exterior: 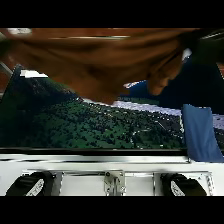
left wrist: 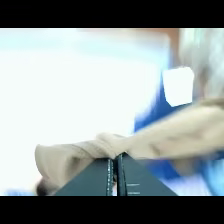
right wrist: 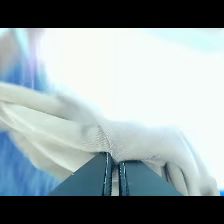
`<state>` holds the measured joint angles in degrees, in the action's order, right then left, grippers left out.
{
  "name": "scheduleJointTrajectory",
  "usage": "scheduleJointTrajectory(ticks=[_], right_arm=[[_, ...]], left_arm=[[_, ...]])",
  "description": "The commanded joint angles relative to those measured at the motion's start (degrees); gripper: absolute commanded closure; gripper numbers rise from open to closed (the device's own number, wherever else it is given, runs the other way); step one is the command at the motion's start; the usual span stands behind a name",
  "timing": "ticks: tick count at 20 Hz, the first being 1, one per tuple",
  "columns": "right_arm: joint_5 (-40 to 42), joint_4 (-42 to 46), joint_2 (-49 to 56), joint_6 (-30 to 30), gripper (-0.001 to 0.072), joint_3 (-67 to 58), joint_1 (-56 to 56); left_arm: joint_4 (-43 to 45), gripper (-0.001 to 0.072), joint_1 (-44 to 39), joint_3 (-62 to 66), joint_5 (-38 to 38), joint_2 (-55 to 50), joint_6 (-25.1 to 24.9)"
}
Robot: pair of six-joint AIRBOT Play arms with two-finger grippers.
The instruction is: Fold the shirts.
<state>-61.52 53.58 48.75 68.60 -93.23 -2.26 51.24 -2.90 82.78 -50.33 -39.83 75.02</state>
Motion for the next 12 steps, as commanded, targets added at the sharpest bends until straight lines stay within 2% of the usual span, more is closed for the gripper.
scheduleJointTrajectory(ticks=[1, 3, 5, 7, 10, 11, 12], right_arm=[[4.50, 2.97, -12.41, 6.08, 0.0644, -6.40, -0.04], [1.20, 5.84, -14.91, 13.64, 0.0644, -6.38, -0.04], [-7.34, 8.35, -15.41, 18.47, 0.0644, -6.38, -0.04], [-20.02, 10.21, -14.40, 22.88, 0.0644, -6.38, -0.04], [-39.58, 11.74, -10.67, 27.54, 0.0644, -4.98, -0.04], [-43.78, 11.89, -9.46, 29.22, 0.0644, -2.78, -0.04], [-44.68, 11.56, -8.79, 30.27, 0.0644, 1.27, -0.22]], left_arm=[[3.78, 0.0674, 2.05, 14.27, 5.11, 8.17, 0.68], [6.40, 0.0674, 2.05, 16.28, 5.07, 10.05, 0.72], [11.21, 0.0674, 2.05, 16.28, 3.06, 11.02, 1.84], [17.09, 0.0674, 2.05, 16.09, -1.90, 10.69, 5.75], [23.80, 0.0673, 2.03, 13.70, -11.39, 9.40, 6.32], [25.29, 0.0673, 2.05, 11.67, -14.56, 8.87, 6.29], [26.03, 0.0674, 2.05, 9.29, -17.11, 8.39, 6.29]])
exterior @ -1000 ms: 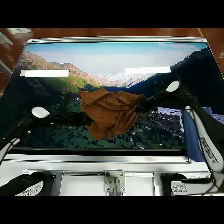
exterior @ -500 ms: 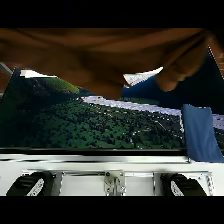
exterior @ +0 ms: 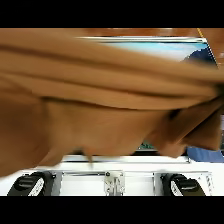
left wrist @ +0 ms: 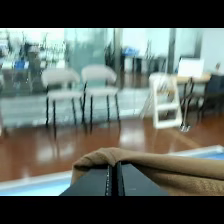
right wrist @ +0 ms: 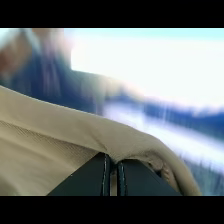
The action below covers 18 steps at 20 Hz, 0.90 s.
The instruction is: Fold the shirts.
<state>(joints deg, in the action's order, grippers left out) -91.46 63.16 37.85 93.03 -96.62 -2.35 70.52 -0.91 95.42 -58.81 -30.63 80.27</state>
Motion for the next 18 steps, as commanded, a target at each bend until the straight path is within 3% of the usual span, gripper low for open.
scheduleJointTrajectory(ticks=[1, 3, 7, 10, 13, 15, 17, 18], right_arm=[[-14.14, 1.99, 2.10, 5.86, 0.0644, 9.62, -0.13], [-9.84, 4.31, 2.12, 4.70, 0.0644, 21.90, -0.13], [16.55, 3.43, 7.96, 4.46, 0.0644, 43.23, -0.13], [37.27, -6.51, 20.41, -0.66, 0.0644, 47.04, -0.13], [61.18, -24.83, 31.85, -8.55, 0.0644, 46.97, -0.13], [63.82, -33.97, 37.42, -11.98, 0.0643, 46.99, -0.15], [62.82, -34.40, 41.66, -14.12, 0.0634, 46.99, -1.25], [62.73, -34.38, 43.08, -14.73, 0.0542, 46.99, -1.81]], left_arm=[[7.39, 0.0674, 0.07, -6.51, -10.88, -1.22, 1.05], [7.56, 0.0673, 0.07, -13.79, -12.35, -1.86, 1.05], [7.48, 0.0674, 0.04, -26.93, -10.05, -6.56, 1.73], [7.45, 0.0673, 0.04, -33.53, -2.58, -14.47, 1.99], [5.16, 0.0673, 0.04, -34.67, 5.42, -26.36, 5.09], [0.02, 0.0673, 0.04, -34.67, 10.16, -35.08, 7.78], [-7.30, 0.0673, 0.04, -34.67, 11.30, -43.89, 7.91], [-11.30, 0.0673, 0.04, -34.64, 10.95, -47.93, 7.93]])
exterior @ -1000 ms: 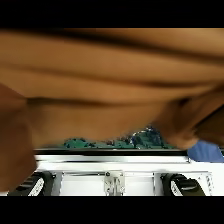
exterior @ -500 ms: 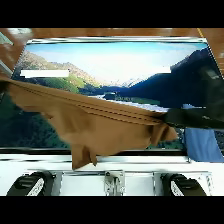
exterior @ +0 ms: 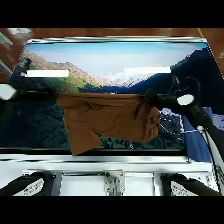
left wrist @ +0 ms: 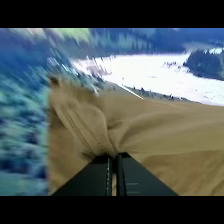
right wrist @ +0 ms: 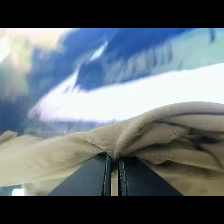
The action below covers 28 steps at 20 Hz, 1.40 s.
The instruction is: Fold the shirts.
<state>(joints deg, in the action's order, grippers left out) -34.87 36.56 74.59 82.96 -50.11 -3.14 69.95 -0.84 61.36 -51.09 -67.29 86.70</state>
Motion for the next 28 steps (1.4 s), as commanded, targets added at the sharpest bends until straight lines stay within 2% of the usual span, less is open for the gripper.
scheduleJointTrajectory(ticks=[1, 2, 3, 4, 5, 6, 7, 10, 12, 14, 15, 16, 19, 21, 24, 26, 27, 28], right_arm=[[5.62, -7.78, 6.91, -5.35, 0.0336, 0.48, -0.96], [5.14, -7.80, 6.62, -7.06, 0.0239, 0.48, -0.55], [3.74, -7.76, 5.62, -8.33, 0.0238, 0.46, 0.44], [1.66, -7.69, 3.82, -9.40, 0.0238, 0.46, 2.21], [-1.09, -7.15, 1.42, -10.25, 0.0230, 0.46, 4.57], [-4.28, -5.16, -1.20, -10.47, 0.0085, 0.46, 7.39], [-8.46, -1.25, -4.26, -10.49, 0.0023, 0.46, 10.95], [-25.70, 14.84, -11.58, -7.89, 0.0023, 0.48, 22.14], [-38.12, 24.39, -13.51, -7.26, 0.0024, 0.90, 27.76], [-44.92, 26.93, -13.62, -8.28, 0.0023, 2.56, 30.97], [-45.81, 26.38, -13.62, -8.50, 0.0024, 3.65, 31.63], [-45.75, 26.05, -13.62, -8.50, 0.0023, 4.66, 31.65], [-42.99, 22.97, -13.55, -8.04, 0.0024, 6.16, 31.50], [-41.20, 21.75, -13.57, -7.28, 0.0024, 6.19, 31.50], [-39.60, 21.79, -13.57, -5.05, 0.0023, 6.19, 31.50], [-39.45, 21.81, -13.57, -4.52, 0.0024, 6.21, 31.50], [-39.52, 21.81, -13.57, -4.33, 0.0023, 6.19, 31.50], [-39.52, 21.84, -13.57, -4.00, 0.0023, 6.21, 31.50]], left_arm=[[-14.49, 0.0673, -0.02, -0.59, 2.78, -14.34, 1.49], [-17.73, 0.0672, 0.02, -0.57, 2.60, -16.85, 1.49], [-19.32, 0.0630, 0.26, -0.24, 1.92, -18.36, 1.49], [-19.32, 0.0446, 1.14, 0.81, -0.48, -19.15, 1.38], [-18.47, 0.0218, 2.60, 2.08, -3.28, -19.19, 0.79], [-16.35, 0.0042, 4.83, 3.93, -7.21, -19.02, 0.81], [-13.62, 0.0029, 7.32, 6.08, -12.04, -18.95, 0.83], [-6.82, 0.0041, 15.28, 9.62, -24.98, -18.49, 0.72], [-6.49, 0.0043, 18.47, 8.11, -29.14, -18.38, -2.36], [-6.54, 0.0051, 19.02, 4.22, -28.81, -18.49, -3.63], [-7.02, 0.0144, 18.62, 1.84, -27.63, -18.62, -4.04], [-8.02, 0.0175, 18.10, -0.37, -26.25, -18.62, -5.29], [-9.97, 0.0170, 16.15, -6.23, -22.03, -18.71, -8.22], [-10.69, 0.0076, 15.41, -8.17, -20.13, -19.54, -8.26], [-16.00, 0.0078, 15.08, -8.35, -19.78, -21.90, -11.19], [-18.16, 0.0078, 14.67, -8.35, -18.69, -23.76, -11.26], [-18.60, 0.0088, 14.19, -8.33, -17.64, -24.48, -11.26], [-19.37, 0.0136, 13.62, -8.35, -16.65, -24.94, -11.26]])
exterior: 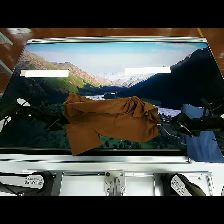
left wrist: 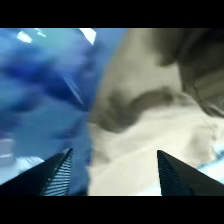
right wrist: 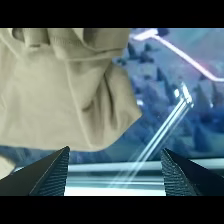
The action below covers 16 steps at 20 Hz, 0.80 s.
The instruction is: Fold the shirts.
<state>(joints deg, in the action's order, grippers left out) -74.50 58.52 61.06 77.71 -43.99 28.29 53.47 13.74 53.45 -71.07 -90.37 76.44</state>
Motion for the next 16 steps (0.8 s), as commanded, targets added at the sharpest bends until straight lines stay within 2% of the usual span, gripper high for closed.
scheduleJointTrajectory(ticks=[1, 3, 4, 10, 12, 16], right_arm=[[0.20, -0.13, -0.04, 1.57, 0.0024, 0.22, 0.07], [0.04, -0.22, -0.04, 2.60, 0.0023, 3.26, 0.04], [0.20, -0.85, -0.04, 2.64, 0.0023, 5.90, 0.07], [9.79, -7.02, -0.02, 1.75, 0.0024, 18.84, 0.04], [13.75, -12.87, 0.15, -0.22, 0.0024, 20.59, 0.04], [16.00, -15.43, 3.43, -1.68, 0.0031, 20.68, 0.04]], left_arm=[[-3.69, 0.0250, -1.66, -0.42, 4.46, -2.21, -1.01], [-5.22, 0.0610, -2.58, -0.31, 6.10, -2.32, -1.03], [-5.66, 0.0672, -2.73, -0.07, 6.08, -2.29, -1.86], [-5.95, 0.0672, -2.69, 0.07, 5.92, 2.01, -5.35], [-5.97, 0.0673, -2.69, 0.07, 5.92, 3.30, -5.49], [-5.99, 0.0672, -2.69, 0.07, 5.90, 5.49, -5.51]])
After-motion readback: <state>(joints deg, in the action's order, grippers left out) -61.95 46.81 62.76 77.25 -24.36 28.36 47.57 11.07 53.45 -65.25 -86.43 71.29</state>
